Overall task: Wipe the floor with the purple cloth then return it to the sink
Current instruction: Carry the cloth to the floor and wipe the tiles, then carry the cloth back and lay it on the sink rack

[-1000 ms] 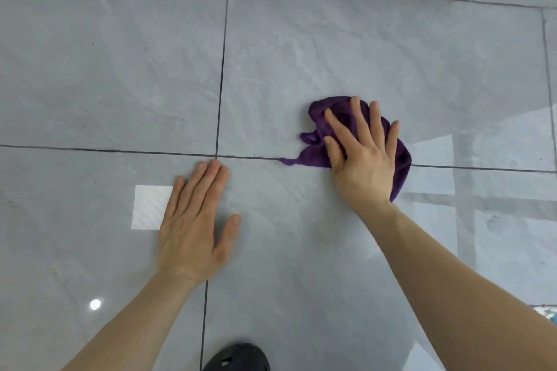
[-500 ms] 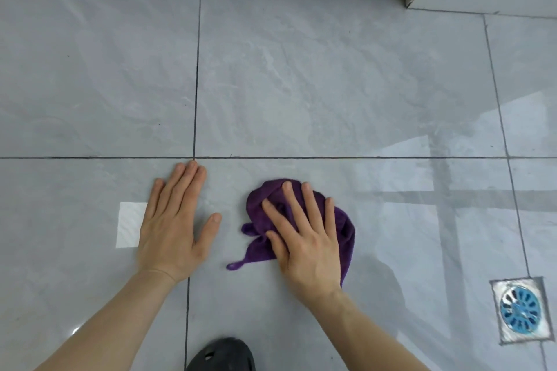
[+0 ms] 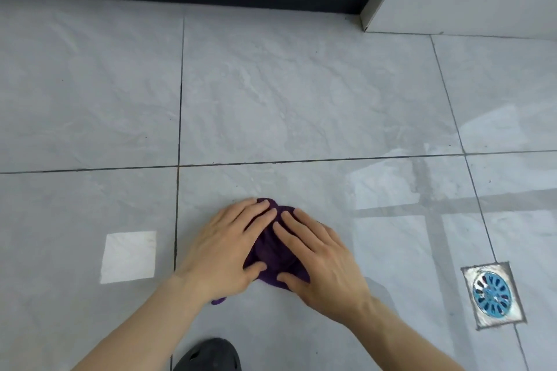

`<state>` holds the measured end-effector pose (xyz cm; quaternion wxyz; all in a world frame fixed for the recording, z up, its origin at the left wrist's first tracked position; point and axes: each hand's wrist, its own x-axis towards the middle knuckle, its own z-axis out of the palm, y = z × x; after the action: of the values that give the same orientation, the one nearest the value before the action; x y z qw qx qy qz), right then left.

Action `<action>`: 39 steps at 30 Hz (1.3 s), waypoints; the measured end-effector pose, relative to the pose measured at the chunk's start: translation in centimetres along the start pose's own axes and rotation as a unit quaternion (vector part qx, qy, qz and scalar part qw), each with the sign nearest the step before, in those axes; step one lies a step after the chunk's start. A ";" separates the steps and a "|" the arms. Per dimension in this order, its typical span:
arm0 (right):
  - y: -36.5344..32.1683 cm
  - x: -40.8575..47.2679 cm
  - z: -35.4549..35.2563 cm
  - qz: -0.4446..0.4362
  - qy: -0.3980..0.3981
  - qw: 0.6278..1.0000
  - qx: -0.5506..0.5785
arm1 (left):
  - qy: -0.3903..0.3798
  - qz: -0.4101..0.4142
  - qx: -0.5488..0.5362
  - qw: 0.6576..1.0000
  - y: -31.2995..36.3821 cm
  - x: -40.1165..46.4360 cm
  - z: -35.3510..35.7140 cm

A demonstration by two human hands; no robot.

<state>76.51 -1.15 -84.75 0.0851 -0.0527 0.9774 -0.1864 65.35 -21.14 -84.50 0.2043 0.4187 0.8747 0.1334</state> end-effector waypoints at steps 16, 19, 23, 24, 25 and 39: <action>-0.7 -0.7 -0.2 -0.044 -0.014 0.999 0.025 | 0.026 0.012 0.026 0.999 0.0 -5.1 1.1; -0.9 -0.5 -1.5 -0.048 -0.055 0.997 0.026 | -0.038 -0.014 -0.033 0.999 0.2 -5.5 -0.2; -0.6 -0.2 -2.9 -0.038 -0.089 0.995 0.035 | -0.076 -0.067 -0.075 0.992 0.9 -5.1 -2.3; -0.5 0.1 -3.5 -0.028 -0.084 0.995 0.037 | -0.067 -0.076 -0.068 0.993 0.9 -4.8 -2.9; -0.3 0.5 -4.1 -0.017 -0.074 0.996 0.039 | -0.049 -0.081 -0.058 0.994 0.9 -4.4 -3.5; -6.3 3.6 -27.8 0.080 0.044 0.995 0.044 | 0.056 -0.117 0.025 0.991 8.6 -1.8 -28.1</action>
<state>68.22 2.45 -57.48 0.0591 0.0374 0.9722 -0.2236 59.00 -19.06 -55.84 0.1586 0.3103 0.9309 0.1095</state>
